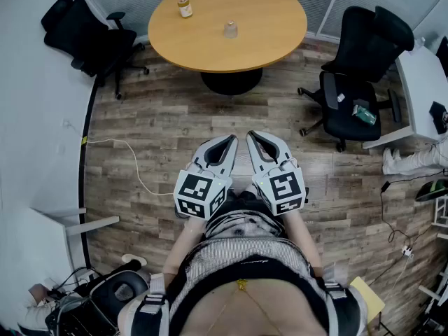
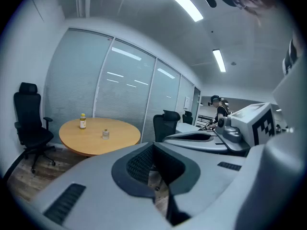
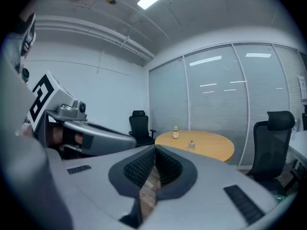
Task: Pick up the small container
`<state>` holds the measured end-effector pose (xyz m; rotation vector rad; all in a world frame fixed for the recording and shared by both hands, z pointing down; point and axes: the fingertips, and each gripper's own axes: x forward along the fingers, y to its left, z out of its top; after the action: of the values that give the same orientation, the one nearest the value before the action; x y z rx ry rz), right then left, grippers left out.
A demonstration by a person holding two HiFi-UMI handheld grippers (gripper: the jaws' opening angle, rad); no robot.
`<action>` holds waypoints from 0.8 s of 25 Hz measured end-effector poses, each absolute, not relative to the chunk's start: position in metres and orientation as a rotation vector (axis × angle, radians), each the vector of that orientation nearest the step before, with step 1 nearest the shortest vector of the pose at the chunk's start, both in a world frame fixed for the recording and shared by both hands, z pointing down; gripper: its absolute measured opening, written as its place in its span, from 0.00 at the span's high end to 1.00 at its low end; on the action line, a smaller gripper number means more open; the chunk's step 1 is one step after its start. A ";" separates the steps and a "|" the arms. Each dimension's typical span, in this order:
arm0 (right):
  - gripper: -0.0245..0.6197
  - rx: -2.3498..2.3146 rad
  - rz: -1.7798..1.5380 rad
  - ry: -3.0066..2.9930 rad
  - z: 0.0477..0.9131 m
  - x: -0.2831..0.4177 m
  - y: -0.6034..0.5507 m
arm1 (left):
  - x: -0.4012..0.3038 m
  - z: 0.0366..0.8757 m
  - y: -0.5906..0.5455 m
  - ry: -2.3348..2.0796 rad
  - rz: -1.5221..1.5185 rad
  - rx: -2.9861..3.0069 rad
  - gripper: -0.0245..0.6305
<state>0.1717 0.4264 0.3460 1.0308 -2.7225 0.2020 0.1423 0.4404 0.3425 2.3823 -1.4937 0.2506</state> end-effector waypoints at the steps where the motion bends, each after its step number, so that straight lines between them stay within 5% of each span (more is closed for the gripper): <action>1: 0.93 1.025 0.199 -2.731 0.346 0.173 0.427 | 0.144 0.343 0.440 -1.493 0.241 2.381 0.94; 20: 0.93 1.026 0.276 -2.750 0.361 0.175 0.394 | 0.128 0.350 0.411 -1.558 0.168 2.318 0.94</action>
<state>0.1746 0.3942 0.3606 1.0258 -2.7498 0.2759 0.1277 0.4113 0.3498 2.3182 -1.5584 0.1679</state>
